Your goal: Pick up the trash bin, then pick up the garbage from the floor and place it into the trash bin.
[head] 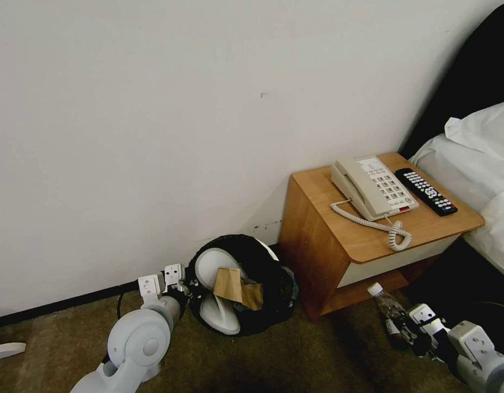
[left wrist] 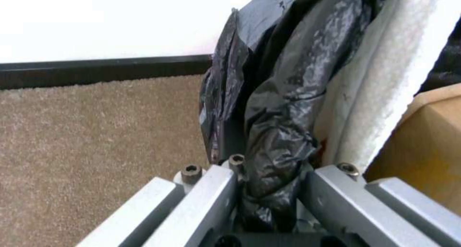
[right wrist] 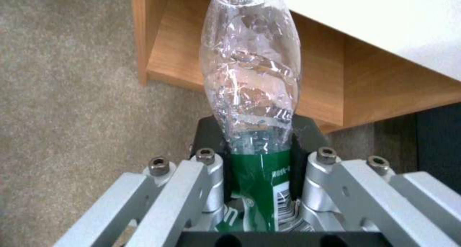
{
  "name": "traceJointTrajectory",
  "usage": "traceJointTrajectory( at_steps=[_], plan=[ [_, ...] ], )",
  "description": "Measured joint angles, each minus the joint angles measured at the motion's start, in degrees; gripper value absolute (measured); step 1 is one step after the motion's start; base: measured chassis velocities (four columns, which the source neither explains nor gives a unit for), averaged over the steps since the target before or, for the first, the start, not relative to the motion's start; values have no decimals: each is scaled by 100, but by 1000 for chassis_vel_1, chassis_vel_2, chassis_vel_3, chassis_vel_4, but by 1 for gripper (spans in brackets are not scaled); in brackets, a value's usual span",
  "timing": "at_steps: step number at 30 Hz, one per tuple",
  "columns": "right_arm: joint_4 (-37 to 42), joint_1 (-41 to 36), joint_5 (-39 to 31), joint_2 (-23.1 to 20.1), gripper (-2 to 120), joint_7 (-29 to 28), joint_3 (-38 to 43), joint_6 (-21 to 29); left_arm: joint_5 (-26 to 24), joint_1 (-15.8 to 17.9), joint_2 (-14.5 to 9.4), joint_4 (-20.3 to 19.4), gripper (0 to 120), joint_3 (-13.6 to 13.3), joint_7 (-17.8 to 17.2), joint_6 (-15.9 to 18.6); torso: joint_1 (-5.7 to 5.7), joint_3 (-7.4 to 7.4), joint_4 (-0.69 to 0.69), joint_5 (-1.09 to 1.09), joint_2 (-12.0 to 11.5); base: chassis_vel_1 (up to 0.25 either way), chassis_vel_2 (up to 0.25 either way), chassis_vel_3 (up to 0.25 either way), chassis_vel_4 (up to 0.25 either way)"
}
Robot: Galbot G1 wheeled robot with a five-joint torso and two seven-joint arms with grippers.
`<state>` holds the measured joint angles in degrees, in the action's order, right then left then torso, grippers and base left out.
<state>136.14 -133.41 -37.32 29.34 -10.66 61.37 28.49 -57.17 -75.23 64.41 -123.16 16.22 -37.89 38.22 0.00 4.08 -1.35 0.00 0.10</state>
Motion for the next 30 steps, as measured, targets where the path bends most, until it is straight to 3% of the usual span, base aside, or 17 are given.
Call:
traceJointTrajectory(
  at_steps=[12, 18, 30],
  plan=[
    [307, -147, -85, -55, 19, 149, 470, -16, 27, 34, -7, 63, 0, -37, 10, 3, 0, 0, 0, 0, 0, 0, 0, 0, 0],
    [598, -561, -205, -144, 19, 338, 1181, -1, 30, 70, -6, 135, 0, -53, 13, 4, 0, 0, 0, 0, 0, 0, 0, 0, 0],
    [699, -510, -516, -254, 19, 372, 1486, -2, 66, 130, 0, 224, 0, -105, 42, 5, 0, 2, -1, 2, 0, 0, 0, 0, 0]
  ],
)
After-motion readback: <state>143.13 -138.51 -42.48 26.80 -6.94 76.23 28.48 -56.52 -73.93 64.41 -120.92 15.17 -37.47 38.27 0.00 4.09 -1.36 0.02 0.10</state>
